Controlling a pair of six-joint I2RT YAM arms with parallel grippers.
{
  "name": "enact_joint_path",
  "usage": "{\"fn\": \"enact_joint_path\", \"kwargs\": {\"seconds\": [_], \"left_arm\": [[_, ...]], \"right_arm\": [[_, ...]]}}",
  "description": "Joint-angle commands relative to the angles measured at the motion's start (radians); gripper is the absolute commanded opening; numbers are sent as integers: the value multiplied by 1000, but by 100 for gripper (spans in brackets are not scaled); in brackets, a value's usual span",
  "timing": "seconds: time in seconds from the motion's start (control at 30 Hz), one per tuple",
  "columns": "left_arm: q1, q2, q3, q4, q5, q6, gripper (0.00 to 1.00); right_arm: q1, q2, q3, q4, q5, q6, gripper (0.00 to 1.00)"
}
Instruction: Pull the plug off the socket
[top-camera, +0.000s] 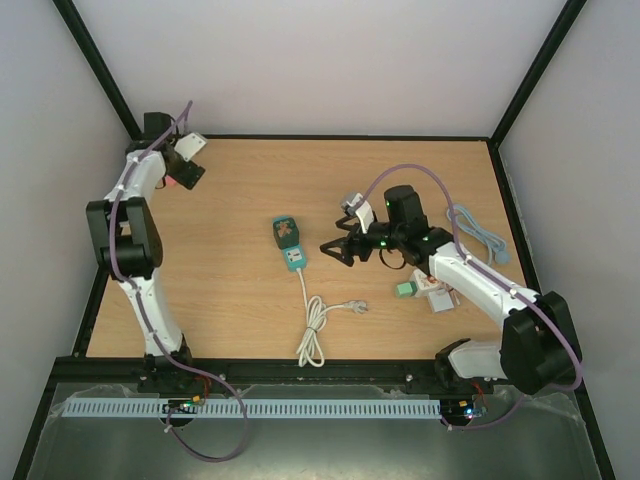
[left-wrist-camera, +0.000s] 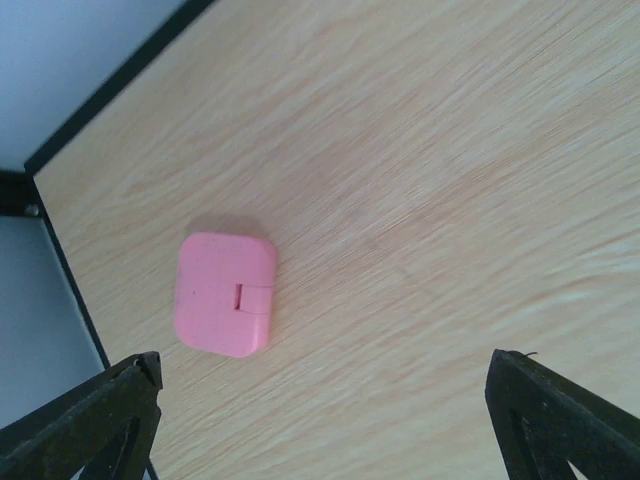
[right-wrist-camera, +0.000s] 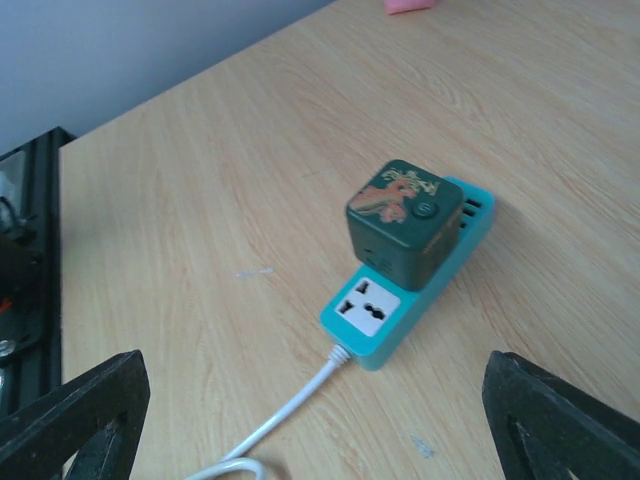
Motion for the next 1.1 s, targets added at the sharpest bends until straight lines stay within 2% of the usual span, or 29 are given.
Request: {"fn": "enact_joint_path", "kwargs": {"seconds": [0.0,0.1,0.2,0.3,0.33,0.4,0.53,0.73,0.8,1.07], "left_arm": [[-5,-146,-47,-113,237,-72,92],[-19,-226,-85,-129,318,-83,99],[-31,-306,-108,-134,397,-90,100],[-32,-407,-169,-39,430,-180,100],[-32,-428,-183,-16,442,-207,100],[-32,-464,-212,25,467,-268,100],[-53,-476,-209,-61,566,-198,100],[-174,-496,-287,-104,568,-149,100],[-226,-502,-327,-98,563,-141,100],[-394,-425,-396,-80,451,-162,100]], "right_arm": [[-2,0,-52,144,110,34,89],[-2,2,-97,212,149,43,90],[-2,7,-136,279,201,55,90],[-2,9,-166,352,258,59,93],[-3,13,-165,360,266,59,100],[-3,28,-175,411,274,103,98],[-5,95,-182,472,262,135,98],[-5,231,-135,469,189,142,98],[-2,248,-158,519,177,157,98],[78,273,-252,708,330,250,98]]}}
